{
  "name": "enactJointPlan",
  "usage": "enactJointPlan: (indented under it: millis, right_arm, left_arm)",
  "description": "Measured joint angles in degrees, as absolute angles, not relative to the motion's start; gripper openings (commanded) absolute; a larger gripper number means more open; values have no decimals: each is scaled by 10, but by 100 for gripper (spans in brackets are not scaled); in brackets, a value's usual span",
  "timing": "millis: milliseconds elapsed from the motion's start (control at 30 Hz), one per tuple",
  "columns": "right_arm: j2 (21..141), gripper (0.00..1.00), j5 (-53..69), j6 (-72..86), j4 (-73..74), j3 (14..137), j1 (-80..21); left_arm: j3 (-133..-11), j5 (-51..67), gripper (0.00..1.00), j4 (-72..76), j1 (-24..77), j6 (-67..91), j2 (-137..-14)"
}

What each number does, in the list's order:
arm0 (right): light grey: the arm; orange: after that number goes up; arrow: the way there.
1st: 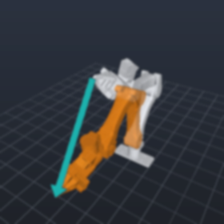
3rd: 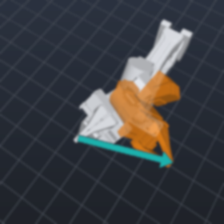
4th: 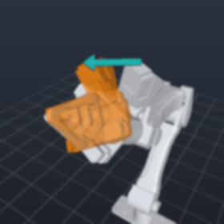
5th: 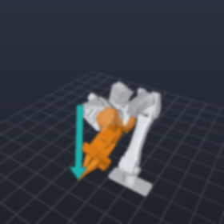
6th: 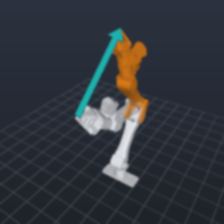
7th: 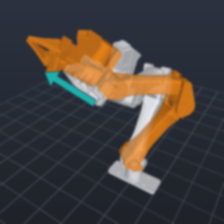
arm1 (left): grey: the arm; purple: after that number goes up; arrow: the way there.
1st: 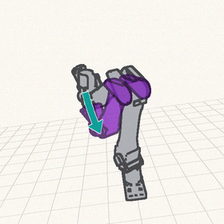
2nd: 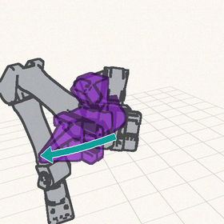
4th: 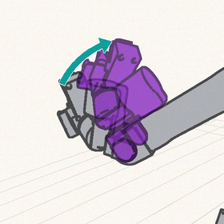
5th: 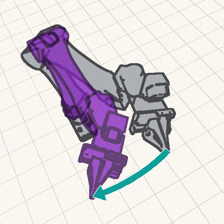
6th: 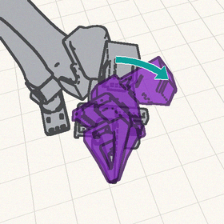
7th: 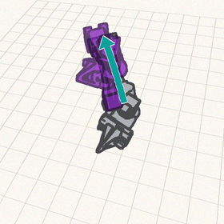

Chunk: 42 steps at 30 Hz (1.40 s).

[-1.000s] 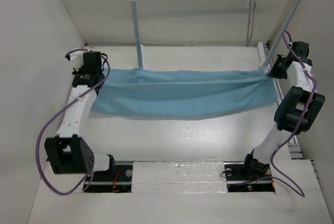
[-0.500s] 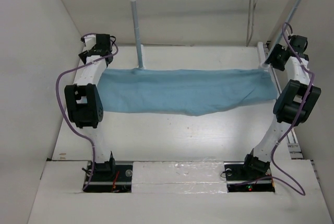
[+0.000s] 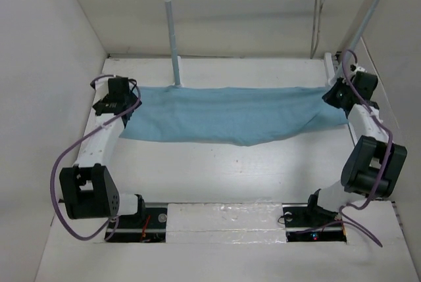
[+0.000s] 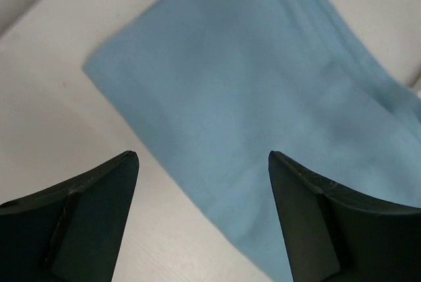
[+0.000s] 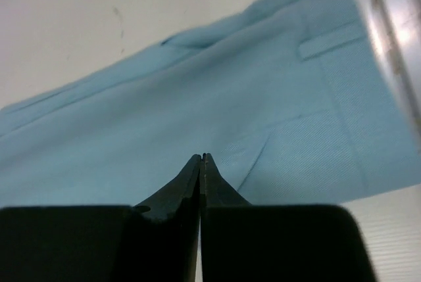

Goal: Place the trousers on the hanger
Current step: Fold the trousers at the center of the board.

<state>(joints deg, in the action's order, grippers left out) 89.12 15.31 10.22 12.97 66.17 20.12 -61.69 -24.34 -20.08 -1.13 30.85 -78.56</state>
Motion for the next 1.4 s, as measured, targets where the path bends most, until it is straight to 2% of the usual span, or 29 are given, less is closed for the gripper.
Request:
enactJointPlan:
  millis: [67,100,200,467,533,567,633,667,700,733,800,833,867,900,933,967,1033,1233,1400]
  right_arm:
    - [864,28,171,123,103,598,208]
    - [859,42,180,131,94,571,217]
    - [867,57,204,149,80,515,255]
    - [910,64,258,180,23,459,317]
    - [938,62,274,190,-6,461,317]
    - [954,59,279,197,-19,460,317]
    - [971,43,290,212,-44,461,316]
    - [976,33,293,219,-50,463,315]
    - [981,17,294,223,-51,465,313]
    - [986,10,294,227,-51,468,311]
    - [990,0,292,231,-51,471,308]
    - [989,0,289,231,-50,472,307]
    - [987,0,285,229,-48,473,307]
    - [984,0,282,228,-44,473,306]
    - [979,0,277,224,-39,472,306]
    - [970,0,273,219,-34,471,305]
    - [946,0,267,210,-23,464,305]
    - [849,0,257,189,-17,391,312]
    - [755,0,260,175,39,310,356]
  left_arm:
    - [-571,-207,78,-201,-18,332,-756]
    - [-554,-188,79,-198,-21,342,-752]
    - [-515,-134,81,-188,-41,363,-757]
    - [-460,-42,84,-157,-106,386,-841]
    - [-460,-35,84,-152,-106,388,-861]
    - [-462,-29,84,-143,-106,391,-863]
    - [-471,-26,83,-130,-106,396,-876]
    - [-478,-24,78,-122,-106,399,-884]
    - [-485,-23,74,-116,-106,402,-893]
    - [-493,-22,71,-109,-106,406,-903]
    - [-505,-22,58,-100,-106,413,-918]
    - [-510,-22,53,-96,-106,415,-926]
    - [-513,-23,34,-94,-106,415,-930]
    - [-523,-25,34,-93,-106,418,-941]
    - [-530,-27,26,-93,-106,419,-948]
    - [-536,-34,11,-93,-106,420,-958]
    - [-554,-44,0,-98,-106,416,-977]
    - [-617,-76,0,-134,-101,395,-1021]
    - [-604,-62,0,-147,-139,385,-1008]
